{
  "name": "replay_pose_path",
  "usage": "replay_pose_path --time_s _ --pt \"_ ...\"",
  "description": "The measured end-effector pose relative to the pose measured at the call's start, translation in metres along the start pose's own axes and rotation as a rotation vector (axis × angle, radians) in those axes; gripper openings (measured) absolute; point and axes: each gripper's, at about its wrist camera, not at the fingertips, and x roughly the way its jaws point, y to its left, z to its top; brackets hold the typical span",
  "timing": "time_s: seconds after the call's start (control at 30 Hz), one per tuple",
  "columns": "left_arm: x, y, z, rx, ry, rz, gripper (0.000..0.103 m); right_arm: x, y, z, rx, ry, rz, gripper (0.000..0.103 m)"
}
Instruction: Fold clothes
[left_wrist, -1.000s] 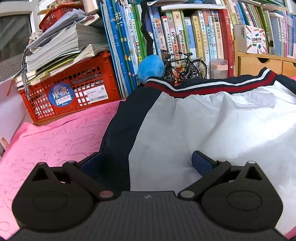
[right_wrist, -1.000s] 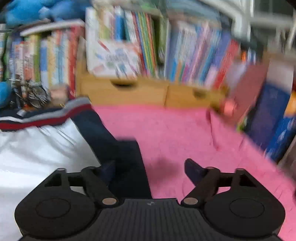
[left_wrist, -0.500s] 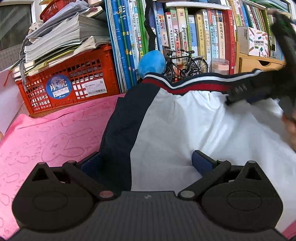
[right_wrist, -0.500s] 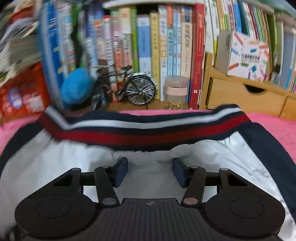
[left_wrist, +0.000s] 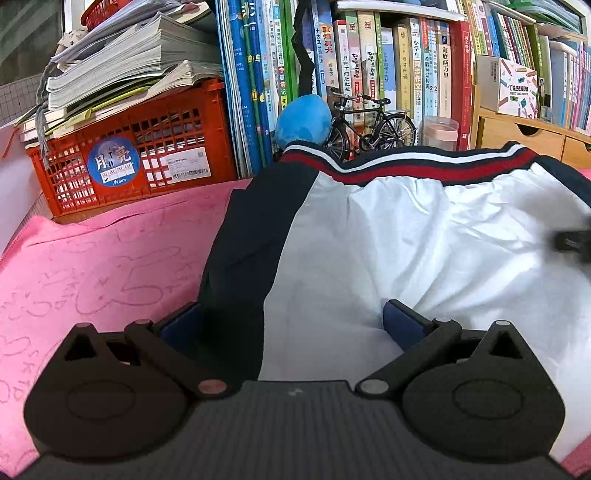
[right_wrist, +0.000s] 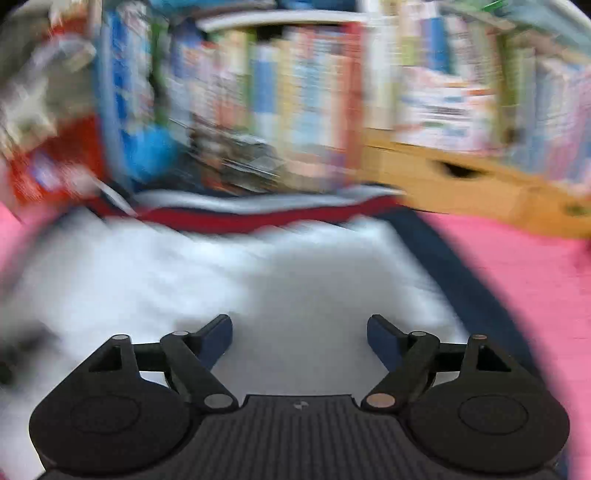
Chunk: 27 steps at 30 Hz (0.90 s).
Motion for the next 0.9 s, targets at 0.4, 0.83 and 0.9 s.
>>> replay_pose_path --time_s 0.4,0.83,0.9 --pt "-0.002 -0.004 0.002 0.024 -0.007 0.018 0.103 -0.102 0.024 -0.039 0.084 -0.132 0.284 0.088" --pt "-0.006 -0.004 0.003 0.022 -0.026 0.028 0.103 -0.068 -0.102 -0.117 0.353 0.042 -0.049 0.103" --pt "-0.018 -0.007 0.001 0.040 -0.075 0.066 0.103 -0.071 -0.107 -0.124 0.366 0.033 -0.073 0.103"
